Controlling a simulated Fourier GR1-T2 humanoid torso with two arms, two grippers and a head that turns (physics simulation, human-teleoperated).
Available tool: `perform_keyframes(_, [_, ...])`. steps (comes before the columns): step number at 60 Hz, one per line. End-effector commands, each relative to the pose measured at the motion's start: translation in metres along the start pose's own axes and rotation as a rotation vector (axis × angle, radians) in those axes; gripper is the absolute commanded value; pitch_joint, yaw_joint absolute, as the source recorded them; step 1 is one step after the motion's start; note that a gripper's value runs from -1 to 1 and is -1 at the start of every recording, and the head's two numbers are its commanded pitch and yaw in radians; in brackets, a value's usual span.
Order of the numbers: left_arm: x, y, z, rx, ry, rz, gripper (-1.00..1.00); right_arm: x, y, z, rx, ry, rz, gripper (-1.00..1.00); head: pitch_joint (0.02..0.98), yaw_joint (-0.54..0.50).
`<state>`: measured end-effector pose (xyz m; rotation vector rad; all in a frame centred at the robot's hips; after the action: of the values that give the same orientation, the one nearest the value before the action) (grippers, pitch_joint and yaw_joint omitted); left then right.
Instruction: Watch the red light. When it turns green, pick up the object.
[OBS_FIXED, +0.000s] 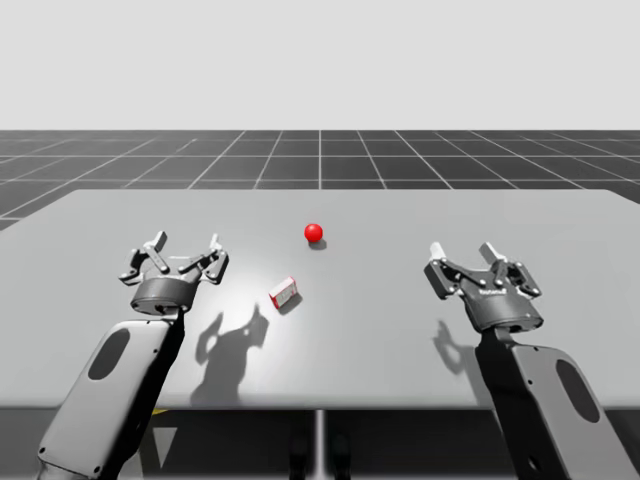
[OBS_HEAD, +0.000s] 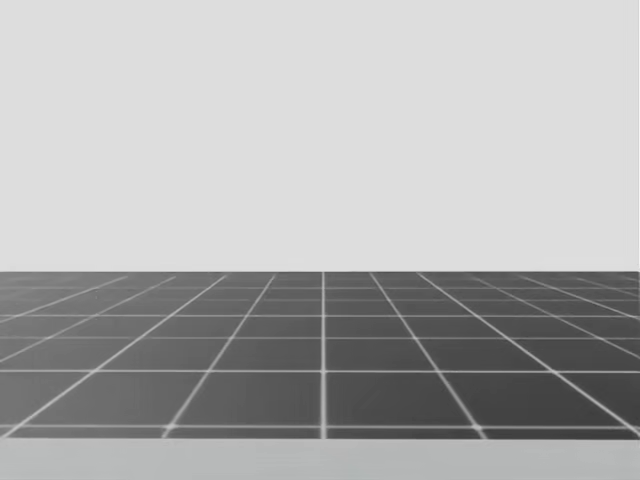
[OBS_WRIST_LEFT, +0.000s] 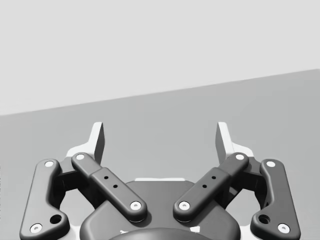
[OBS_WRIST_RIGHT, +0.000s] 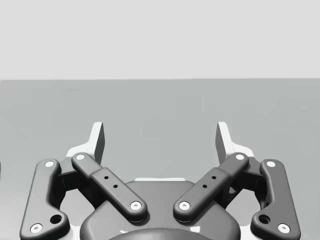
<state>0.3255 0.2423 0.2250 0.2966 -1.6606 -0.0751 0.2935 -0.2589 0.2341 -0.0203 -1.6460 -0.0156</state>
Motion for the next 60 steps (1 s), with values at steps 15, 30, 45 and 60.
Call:
perform_keyframes(15, [-0.0088,0.0032,-0.0043,0.012,0.019,-0.015,-1.0,-0.0091,-0.0051,-0.0029,-0.015,0.034,0.006,-1.0,0.139,0.01])
perform_keyframes(30, [-0.009,0.0055,-0.0048,0.018,0.021,-0.018,-1.0,-0.0095,-0.0062,-0.0036,-0.036,0.036,0.018,-1.0,0.322,0.03])
perform_keyframes(45, [-0.009,0.0072,-0.0059,0.013,0.02,-0.019,-1.0,-0.01,-0.0066,-0.0045,-0.034,0.036,0.021,-1.0,0.504,0.04])
perform_keyframes(60, [-0.0085,0.0066,-0.0055,0.001,0.02,-0.014,-1.0,-0.0092,-0.0072,-0.0045,-0.034,0.035,0.019,-1.0,0.597,0.03])
